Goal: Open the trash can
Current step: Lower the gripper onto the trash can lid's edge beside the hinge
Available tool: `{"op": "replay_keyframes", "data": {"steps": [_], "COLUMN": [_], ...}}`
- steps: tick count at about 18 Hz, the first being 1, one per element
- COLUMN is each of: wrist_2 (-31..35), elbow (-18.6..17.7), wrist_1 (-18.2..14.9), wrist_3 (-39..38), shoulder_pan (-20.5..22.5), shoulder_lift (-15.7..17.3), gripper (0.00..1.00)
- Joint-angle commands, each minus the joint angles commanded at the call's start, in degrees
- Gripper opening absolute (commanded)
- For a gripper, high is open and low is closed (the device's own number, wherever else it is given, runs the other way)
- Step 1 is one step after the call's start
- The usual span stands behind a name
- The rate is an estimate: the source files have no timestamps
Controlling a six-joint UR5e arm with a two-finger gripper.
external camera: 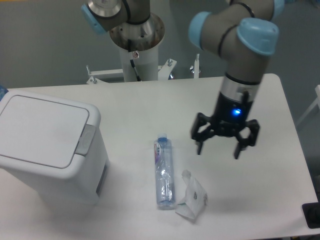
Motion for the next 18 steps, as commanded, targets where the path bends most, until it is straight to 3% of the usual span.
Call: {"op": "replay_keyframes", "data": {"steps": [6, 18], "wrist_2": [-0.44, -1.76], "elbow": [-0.09, -0.09], "wrist_1": [0.00, 1.76], "wrist_3": [-8.36, -11.88], "shoulder_pan": [-5.19, -10.55], "shoulder_lift": [2.91, 3.88], "gripper": [1.00, 1.00]}}
